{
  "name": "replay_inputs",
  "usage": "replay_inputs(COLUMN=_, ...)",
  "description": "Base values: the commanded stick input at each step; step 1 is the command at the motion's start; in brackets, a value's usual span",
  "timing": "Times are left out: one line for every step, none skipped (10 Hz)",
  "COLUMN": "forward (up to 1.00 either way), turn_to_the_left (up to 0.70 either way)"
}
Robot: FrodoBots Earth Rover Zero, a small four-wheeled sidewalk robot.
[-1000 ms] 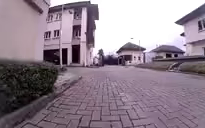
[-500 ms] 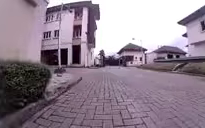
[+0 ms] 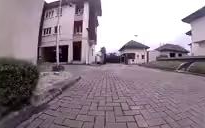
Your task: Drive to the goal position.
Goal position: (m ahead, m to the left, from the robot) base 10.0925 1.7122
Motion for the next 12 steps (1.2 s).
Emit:
replay_inputs(forward=0.70, turn_to_the_left=0.00)
replay_inputs(forward=0.70, turn_to_the_left=0.00)
replay_inputs(forward=0.70, turn_to_the_left=0.00)
replay_inputs(forward=0.70, turn_to_the_left=0.00)
replay_inputs(forward=0.70, turn_to_the_left=0.00)
replay_inputs(forward=0.70, turn_to_the_left=0.00)
replay_inputs(forward=0.70, turn_to_the_left=0.00)
replay_inputs(forward=0.70, turn_to_the_left=0.00)
replay_inputs(forward=0.70, turn_to_the_left=0.00)
replay_inputs(forward=0.70, turn_to_the_left=0.00)
replay_inputs(forward=0.70, turn_to_the_left=-0.10)
replay_inputs(forward=0.70, turn_to_the_left=-0.31)
